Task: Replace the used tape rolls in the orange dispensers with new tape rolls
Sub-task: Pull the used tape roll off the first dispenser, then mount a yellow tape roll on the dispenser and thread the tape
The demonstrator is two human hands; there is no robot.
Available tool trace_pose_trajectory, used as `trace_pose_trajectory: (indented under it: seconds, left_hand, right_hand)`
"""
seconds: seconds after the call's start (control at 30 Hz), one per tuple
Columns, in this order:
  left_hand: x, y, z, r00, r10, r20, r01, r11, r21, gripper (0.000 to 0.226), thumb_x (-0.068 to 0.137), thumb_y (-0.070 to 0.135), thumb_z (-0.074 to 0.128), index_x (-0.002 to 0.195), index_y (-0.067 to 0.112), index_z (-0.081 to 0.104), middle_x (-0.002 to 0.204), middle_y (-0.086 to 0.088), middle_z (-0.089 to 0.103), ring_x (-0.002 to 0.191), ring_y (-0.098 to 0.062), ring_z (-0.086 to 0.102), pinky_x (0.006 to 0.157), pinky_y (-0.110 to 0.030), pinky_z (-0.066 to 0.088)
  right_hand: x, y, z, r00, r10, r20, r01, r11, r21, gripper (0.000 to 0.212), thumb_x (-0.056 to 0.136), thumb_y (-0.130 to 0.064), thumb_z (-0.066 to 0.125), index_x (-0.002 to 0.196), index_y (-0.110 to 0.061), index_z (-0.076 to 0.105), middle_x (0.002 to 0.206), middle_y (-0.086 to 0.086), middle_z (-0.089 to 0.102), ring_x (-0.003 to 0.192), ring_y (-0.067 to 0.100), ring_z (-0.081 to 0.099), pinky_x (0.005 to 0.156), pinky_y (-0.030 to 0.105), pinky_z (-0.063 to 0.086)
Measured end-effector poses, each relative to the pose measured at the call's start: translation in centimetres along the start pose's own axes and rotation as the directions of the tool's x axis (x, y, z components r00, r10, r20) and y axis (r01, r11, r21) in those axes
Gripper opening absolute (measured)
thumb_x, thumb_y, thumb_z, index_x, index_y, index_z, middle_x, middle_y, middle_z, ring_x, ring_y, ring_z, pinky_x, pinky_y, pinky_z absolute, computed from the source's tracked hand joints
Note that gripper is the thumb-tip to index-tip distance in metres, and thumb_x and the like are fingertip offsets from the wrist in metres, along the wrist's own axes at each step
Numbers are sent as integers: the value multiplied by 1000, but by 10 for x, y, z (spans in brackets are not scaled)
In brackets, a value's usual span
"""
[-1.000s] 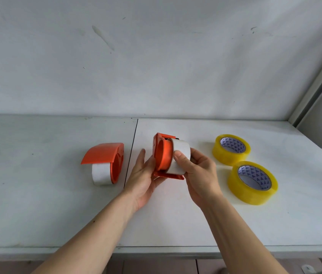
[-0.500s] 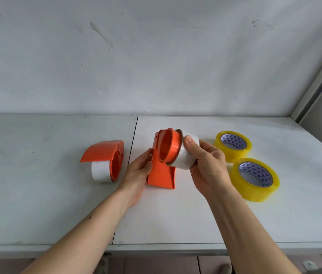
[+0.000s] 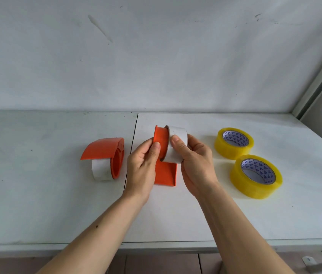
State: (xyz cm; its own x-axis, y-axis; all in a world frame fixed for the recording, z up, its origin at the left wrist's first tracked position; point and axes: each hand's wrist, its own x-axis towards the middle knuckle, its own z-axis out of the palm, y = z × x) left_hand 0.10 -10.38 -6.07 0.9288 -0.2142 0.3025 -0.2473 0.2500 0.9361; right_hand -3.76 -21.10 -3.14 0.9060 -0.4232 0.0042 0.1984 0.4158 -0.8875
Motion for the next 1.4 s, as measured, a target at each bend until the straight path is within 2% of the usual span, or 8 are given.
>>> trace_pose_trajectory:
  seconds: [0.27, 0.4, 0.6, 0.8, 0.9, 1.1, 1.27, 1.4]
  left_hand:
    - [10, -3, -2, 998, 2, -64, -6, 998, -56, 19, 99, 15, 53, 92, 8, 68, 72, 14, 62, 70, 2, 50, 70, -14, 42]
    - [13, -6, -2, 996, 17, -83, -22, 998, -64, 18, 99, 14, 53, 88, 12, 68, 70, 16, 62, 68, 3, 50, 69, -12, 42]
    - [21, -9, -1, 993, 2, -118, -9, 998, -60, 16, 97, 17, 57, 91, 18, 73, 77, 14, 72, 76, 0, 62, 77, -14, 48]
    - [25, -12, -1, 990, 8, -143, -16, 999, -52, 15, 96, 14, 58, 94, 13, 72, 76, 16, 71, 75, 2, 60, 75, -13, 47]
    - [26, -13, -1, 990, 3, -139, -12, 998, -58, 19, 96, 13, 58, 91, 24, 74, 82, 13, 73, 81, -4, 62, 80, -16, 49]
    - [29, -16, 0, 992, -18, -127, 12, 999, -48, 15, 96, 12, 59, 102, 16, 71, 94, 1, 72, 87, -5, 64, 81, -16, 48]
    - [31, -16, 3, 992, -25, -124, 24, 1000, -4, 24, 96, 10, 58, 116, -2, 66, 103, -8, 71, 90, -7, 64, 84, -17, 49]
    - [30, -16, 5, 992, -29, -127, 32, 999, 21, 27, 96, 7, 57, 121, -2, 64, 110, -12, 70, 97, -13, 63, 92, -22, 48]
  right_hand:
    - [18, -3, -23, 941, 16, -337, -40, 997, -64, 15, 98, -11, 54, 95, -10, 69, 92, 5, 69, 83, 14, 61, 82, 25, 49]
    - [16, -4, -37, 924, -36, -381, -21, 989, -143, 27, 97, -6, 52, 79, -19, 67, 79, -3, 65, 76, 10, 57, 74, 20, 44]
    - [23, 8, -56, 903, -126, -410, 18, 966, -256, 18, 95, -7, 58, 109, -7, 69, 92, 3, 68, 83, 14, 58, 76, 24, 47]
    - [23, 13, -58, 912, -159, -378, 10, 930, -368, 22, 96, -11, 58, 81, -24, 67, 85, 3, 63, 81, 15, 53, 70, 23, 42]
    - [24, 13, -61, 904, -147, -401, -15, 927, -375, 9, 95, -15, 61, 95, -17, 69, 90, 4, 66, 83, 15, 57, 68, 19, 44]
    - [20, 9, -61, 878, -136, -459, -71, 911, -406, 40, 92, -22, 66, 129, -8, 59, 104, 2, 65, 87, 10, 60, 70, 15, 44]
    - [0, 5, -66, 845, -242, -477, -120, 783, -610, 45, 84, -34, 72, 123, -13, 60, 109, 0, 66, 104, 16, 62, 91, 34, 51]
    - [-22, -9, -76, 823, -445, -353, -63, 546, -835, 34, 81, -29, 76, 109, -15, 65, 98, -2, 65, 96, 17, 58, 83, 28, 44]
